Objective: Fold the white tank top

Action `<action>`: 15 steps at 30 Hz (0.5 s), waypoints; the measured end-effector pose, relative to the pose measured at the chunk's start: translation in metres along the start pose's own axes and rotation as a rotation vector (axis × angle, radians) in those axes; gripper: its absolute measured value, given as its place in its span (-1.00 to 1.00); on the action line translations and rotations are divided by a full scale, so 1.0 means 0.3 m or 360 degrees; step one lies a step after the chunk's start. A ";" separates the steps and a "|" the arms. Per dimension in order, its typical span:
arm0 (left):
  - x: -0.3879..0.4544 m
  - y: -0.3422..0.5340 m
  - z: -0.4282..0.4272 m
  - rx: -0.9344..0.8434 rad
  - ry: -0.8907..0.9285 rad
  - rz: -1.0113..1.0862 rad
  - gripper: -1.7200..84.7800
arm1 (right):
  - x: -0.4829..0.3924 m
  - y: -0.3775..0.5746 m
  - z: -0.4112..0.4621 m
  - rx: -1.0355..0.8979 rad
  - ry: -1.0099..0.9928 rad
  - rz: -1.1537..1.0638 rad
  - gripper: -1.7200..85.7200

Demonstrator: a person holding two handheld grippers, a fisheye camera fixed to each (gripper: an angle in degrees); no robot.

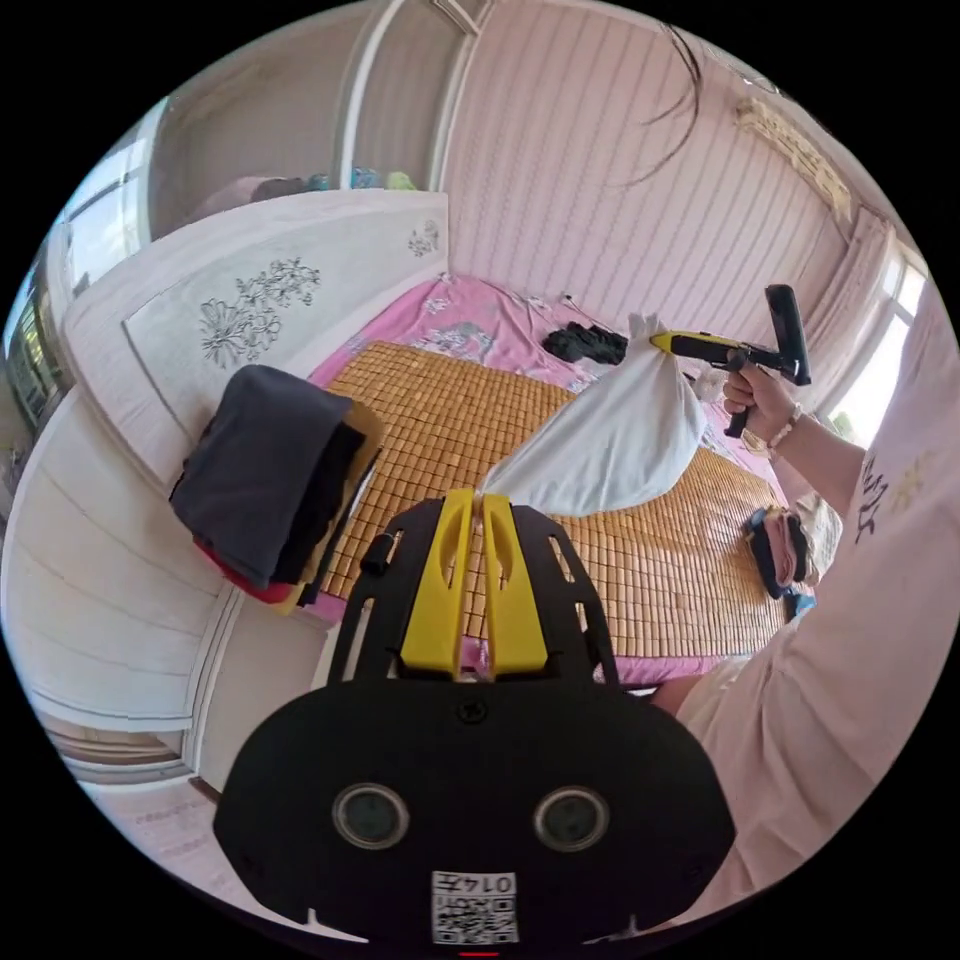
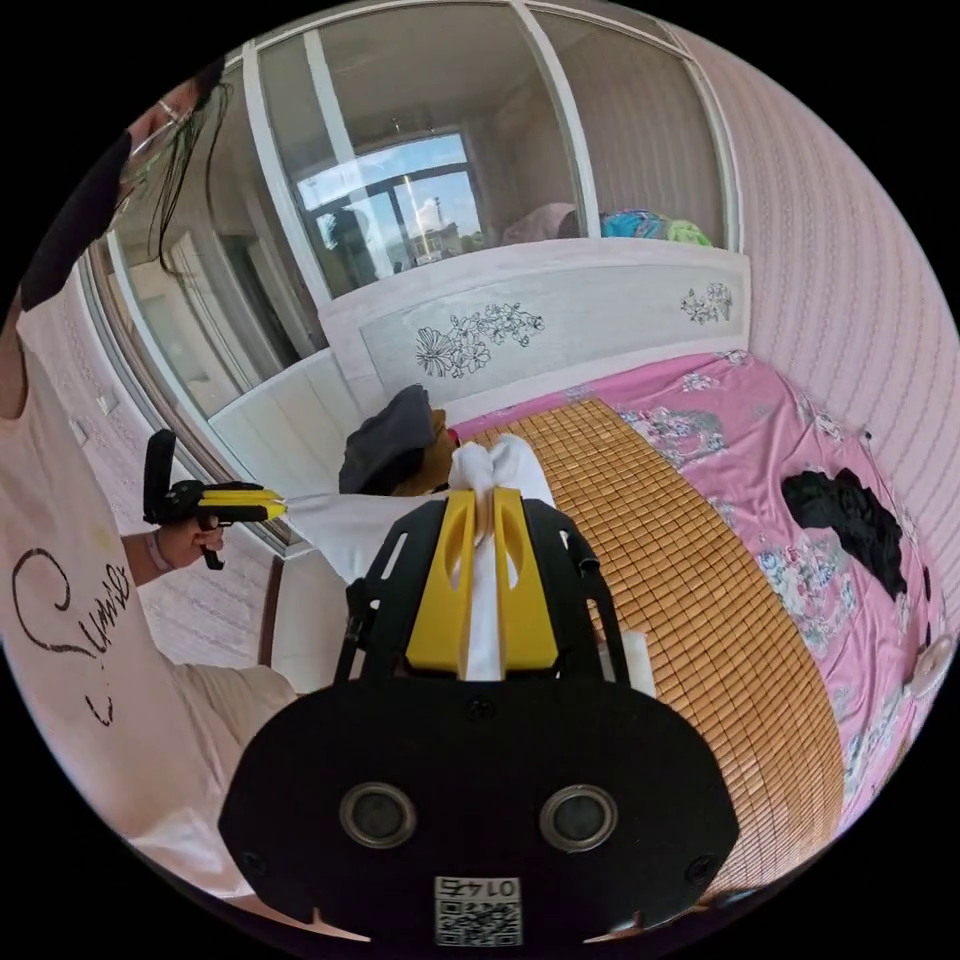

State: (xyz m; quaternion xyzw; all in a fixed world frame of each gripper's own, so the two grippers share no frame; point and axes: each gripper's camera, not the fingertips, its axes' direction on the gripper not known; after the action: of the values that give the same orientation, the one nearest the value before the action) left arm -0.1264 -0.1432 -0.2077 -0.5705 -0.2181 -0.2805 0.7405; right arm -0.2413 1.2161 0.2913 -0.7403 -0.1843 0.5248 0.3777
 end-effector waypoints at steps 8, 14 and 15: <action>-0.227 0.185 -0.135 0.0148 -0.0141 -0.0362 -0.98 | -0.303 -0.417 0.205 -0.0010 -0.0448 -0.0444 -0.92; -0.290 0.293 -0.438 0.0413 -0.0468 -0.0596 -0.98 | -0.582 -0.872 0.213 0.0053 -0.0891 -0.0812 -0.91; -0.295 0.299 -0.504 0.0488 -0.0515 -0.0599 -0.98 | -0.594 -0.915 0.221 0.0037 -0.0887 -0.0804 -0.91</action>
State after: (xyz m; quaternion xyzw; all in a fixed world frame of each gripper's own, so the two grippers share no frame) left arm -0.1326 -0.2575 -0.3678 -0.4388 -0.4753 -0.2820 0.7085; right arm -0.3362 1.2985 0.6006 -0.4960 -0.4509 0.5984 0.4390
